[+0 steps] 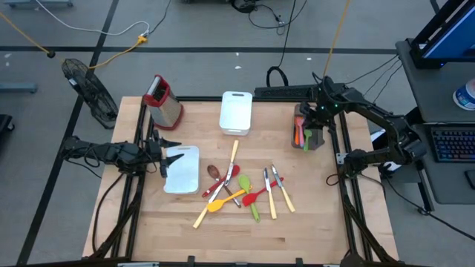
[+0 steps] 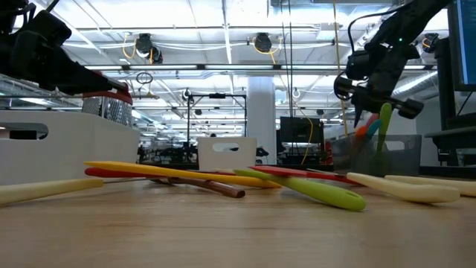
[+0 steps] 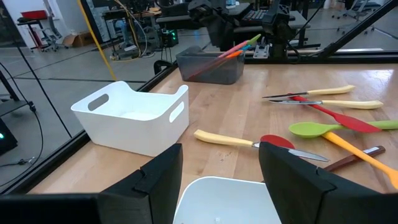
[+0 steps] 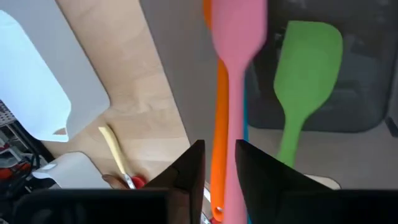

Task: Pick & Place Kitchen Items
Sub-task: Put the pink spatula into the black bin, then put the yellow knife into the top white bin

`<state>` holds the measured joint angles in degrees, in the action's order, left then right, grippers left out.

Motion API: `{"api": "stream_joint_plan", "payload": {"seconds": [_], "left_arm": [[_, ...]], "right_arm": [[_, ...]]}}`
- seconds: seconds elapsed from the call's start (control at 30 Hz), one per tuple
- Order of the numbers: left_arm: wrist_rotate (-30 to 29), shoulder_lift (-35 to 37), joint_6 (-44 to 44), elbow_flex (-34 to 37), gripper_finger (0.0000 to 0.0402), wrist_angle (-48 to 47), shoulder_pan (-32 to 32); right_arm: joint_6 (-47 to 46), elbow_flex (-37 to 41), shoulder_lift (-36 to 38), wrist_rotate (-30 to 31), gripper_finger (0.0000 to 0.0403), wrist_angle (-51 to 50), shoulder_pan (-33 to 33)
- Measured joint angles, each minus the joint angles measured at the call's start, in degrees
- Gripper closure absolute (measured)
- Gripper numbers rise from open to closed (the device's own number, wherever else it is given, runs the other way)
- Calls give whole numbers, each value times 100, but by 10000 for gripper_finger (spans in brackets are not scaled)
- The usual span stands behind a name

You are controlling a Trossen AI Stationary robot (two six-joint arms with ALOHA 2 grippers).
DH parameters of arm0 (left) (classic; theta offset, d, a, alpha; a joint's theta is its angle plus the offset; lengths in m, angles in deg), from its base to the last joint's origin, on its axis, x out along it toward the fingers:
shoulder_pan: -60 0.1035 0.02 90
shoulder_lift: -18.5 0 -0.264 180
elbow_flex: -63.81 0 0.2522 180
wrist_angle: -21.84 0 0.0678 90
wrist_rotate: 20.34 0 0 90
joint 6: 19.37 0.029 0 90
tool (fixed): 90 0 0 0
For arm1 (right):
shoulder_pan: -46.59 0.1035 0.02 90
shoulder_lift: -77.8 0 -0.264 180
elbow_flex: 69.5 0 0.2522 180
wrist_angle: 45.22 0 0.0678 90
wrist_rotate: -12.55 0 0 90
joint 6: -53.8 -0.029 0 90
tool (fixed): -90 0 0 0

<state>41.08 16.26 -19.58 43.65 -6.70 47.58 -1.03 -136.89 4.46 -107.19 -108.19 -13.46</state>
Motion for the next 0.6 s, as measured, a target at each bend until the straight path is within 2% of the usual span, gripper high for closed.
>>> {"api": "stream_joint_plan", "payload": {"seconds": [0.3, 0.5, 0.6], "left_arm": [[0, 0, 0, 0, 183, -1, 0], [2, 0, 0, 0, 183, -1, 0], [2, 0, 0, 0, 183, -1, 0]], "right_arm": [[4, 0, 96, -35, 283, 224, 0], [50, 0, 585, 0, 298, 230, 215], [50, 0, 916, 238, 312, 230, 439]]}}
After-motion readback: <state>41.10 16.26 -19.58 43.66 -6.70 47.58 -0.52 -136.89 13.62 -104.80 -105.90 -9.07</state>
